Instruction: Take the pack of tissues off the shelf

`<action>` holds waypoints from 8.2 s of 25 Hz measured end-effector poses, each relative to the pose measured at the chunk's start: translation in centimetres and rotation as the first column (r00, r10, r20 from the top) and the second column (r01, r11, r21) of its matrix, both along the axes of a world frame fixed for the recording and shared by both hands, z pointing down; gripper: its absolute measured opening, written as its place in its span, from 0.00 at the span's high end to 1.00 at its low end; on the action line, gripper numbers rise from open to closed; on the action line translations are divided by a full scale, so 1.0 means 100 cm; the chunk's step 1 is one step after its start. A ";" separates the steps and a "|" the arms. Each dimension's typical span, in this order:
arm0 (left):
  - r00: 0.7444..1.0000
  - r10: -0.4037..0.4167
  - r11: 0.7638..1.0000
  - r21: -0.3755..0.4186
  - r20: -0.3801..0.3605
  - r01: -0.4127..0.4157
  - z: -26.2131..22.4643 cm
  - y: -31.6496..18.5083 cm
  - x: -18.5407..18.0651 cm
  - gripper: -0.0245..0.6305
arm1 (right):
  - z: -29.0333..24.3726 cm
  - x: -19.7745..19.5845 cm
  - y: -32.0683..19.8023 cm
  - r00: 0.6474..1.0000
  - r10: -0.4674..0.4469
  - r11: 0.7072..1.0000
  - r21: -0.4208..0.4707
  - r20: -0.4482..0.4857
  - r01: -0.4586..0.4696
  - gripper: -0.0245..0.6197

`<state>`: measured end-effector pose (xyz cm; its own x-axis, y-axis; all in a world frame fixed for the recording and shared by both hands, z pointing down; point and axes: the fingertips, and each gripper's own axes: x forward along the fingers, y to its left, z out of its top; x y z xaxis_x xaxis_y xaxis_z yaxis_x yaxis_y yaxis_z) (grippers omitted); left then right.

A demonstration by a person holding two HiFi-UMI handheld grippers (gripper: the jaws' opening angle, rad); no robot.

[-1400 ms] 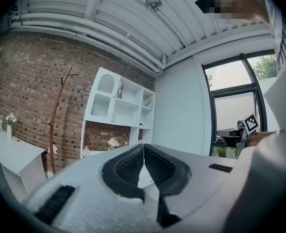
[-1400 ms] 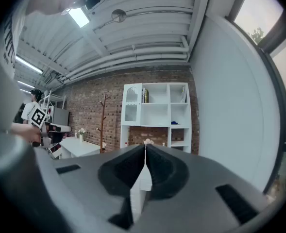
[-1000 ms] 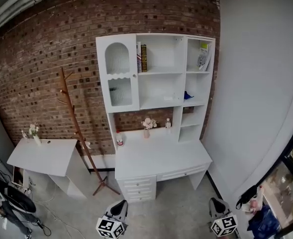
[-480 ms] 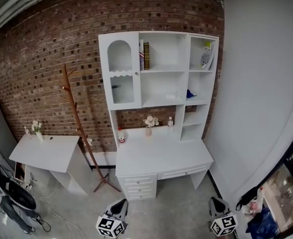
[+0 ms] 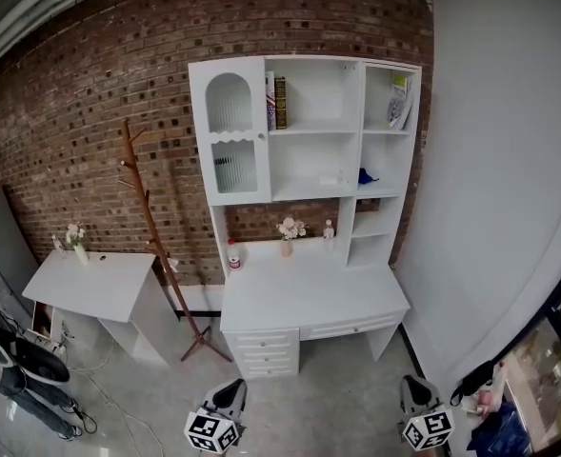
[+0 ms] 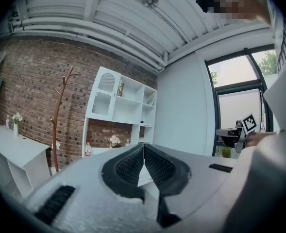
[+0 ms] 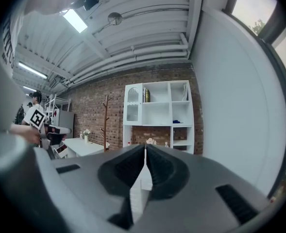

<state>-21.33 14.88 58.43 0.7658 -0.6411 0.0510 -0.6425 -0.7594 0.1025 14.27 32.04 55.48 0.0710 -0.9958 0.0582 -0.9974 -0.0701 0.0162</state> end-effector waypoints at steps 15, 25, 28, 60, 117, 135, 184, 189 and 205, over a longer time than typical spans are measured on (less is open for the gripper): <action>0.999 -0.029 1.000 -0.010 0.020 0.030 0.008 0.023 0.020 0.92 | 0.017 0.011 -0.002 0.998 -0.070 0.997 -0.040 0.005 0.070 0.91; 1.000 -0.012 1.000 -0.016 0.019 0.012 0.016 -0.007 0.031 0.92 | 0.025 0.021 -0.029 0.999 -0.045 0.998 -0.052 0.006 0.046 0.91; 1.000 -0.006 1.000 -0.016 0.016 0.007 0.017 -0.026 0.040 0.92 | 0.024 0.028 -0.043 0.999 -0.040 0.998 -0.052 -0.002 0.039 0.91; 0.994 0.108 0.993 -0.044 0.018 -0.107 0.023 -0.250 0.084 0.92 | 0.015 0.049 -0.238 0.998 0.056 0.995 -0.084 -0.016 -0.057 0.91; 0.999 0.033 0.998 -0.047 0.014 -0.033 0.013 -0.425 0.208 0.92 | 0.000 0.181 -0.447 0.999 -0.029 0.997 -0.077 -0.034 0.027 0.91; 0.999 -0.030 0.998 -0.047 0.028 0.031 0.007 -0.459 0.280 0.92 | -0.014 0.243 -0.543 0.971 -0.220 0.973 -0.090 -0.098 0.212 0.91; 0.985 0.168 0.985 0.037 0.036 -0.169 -0.079 -0.582 0.387 0.92 | -0.108 0.242 -0.853 0.887 -0.350 0.919 -0.293 -0.302 0.263 0.70; 0.985 0.169 0.985 0.027 0.022 -0.169 -0.079 -0.588 0.386 0.92 | -0.102 0.242 -0.884 0.877 -0.356 0.904 -0.358 -0.322 0.235 0.63; 0.990 0.138 0.990 -0.005 -0.016 -0.138 -0.064 -0.602 0.355 0.92 | -0.052 0.259 -0.946 0.923 -0.269 0.795 -0.604 -0.274 0.052 0.53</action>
